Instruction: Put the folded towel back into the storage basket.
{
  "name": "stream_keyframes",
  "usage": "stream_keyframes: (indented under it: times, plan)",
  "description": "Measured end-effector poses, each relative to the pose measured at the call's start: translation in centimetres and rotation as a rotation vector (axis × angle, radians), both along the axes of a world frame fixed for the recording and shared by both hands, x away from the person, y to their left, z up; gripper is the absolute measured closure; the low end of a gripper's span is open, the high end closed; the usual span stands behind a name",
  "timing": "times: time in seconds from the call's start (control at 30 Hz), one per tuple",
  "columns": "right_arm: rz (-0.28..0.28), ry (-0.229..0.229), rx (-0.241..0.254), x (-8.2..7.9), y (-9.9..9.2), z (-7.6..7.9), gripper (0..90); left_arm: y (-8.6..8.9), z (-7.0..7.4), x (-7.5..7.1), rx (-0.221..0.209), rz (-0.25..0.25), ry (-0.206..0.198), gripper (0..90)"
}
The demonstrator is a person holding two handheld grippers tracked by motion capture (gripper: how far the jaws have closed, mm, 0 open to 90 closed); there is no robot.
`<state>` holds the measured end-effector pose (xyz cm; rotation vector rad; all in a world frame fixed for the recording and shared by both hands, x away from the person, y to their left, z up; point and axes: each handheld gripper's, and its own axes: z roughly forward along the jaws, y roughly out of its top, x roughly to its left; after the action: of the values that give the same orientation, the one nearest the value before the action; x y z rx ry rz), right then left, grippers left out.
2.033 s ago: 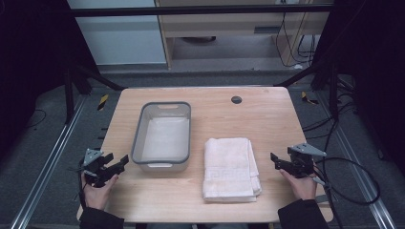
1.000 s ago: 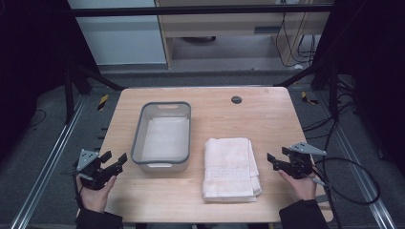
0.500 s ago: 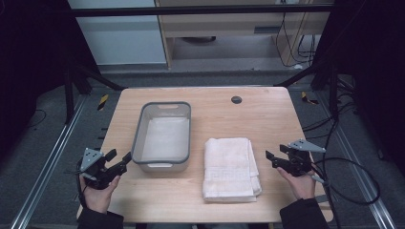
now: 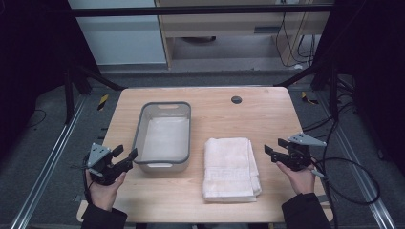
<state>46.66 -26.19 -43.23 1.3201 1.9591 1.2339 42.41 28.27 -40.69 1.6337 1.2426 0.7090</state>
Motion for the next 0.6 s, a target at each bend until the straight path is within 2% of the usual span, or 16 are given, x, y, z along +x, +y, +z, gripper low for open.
stream_keyframes:
  times: [0.37, 0.6]
  plan:
    - [0.010, -0.013, 0.019, 0.7, 0.7, 1.2, 36.5, -2.7, 0.8, 0.4, 0.012, -0.047, -0.017, 41.9]
    - [0.020, -0.015, 0.019, 1.2, 1.0, 2.0, 36.5, -3.9, 0.7, 0.5, 0.025, -0.074, -0.010, 41.8]
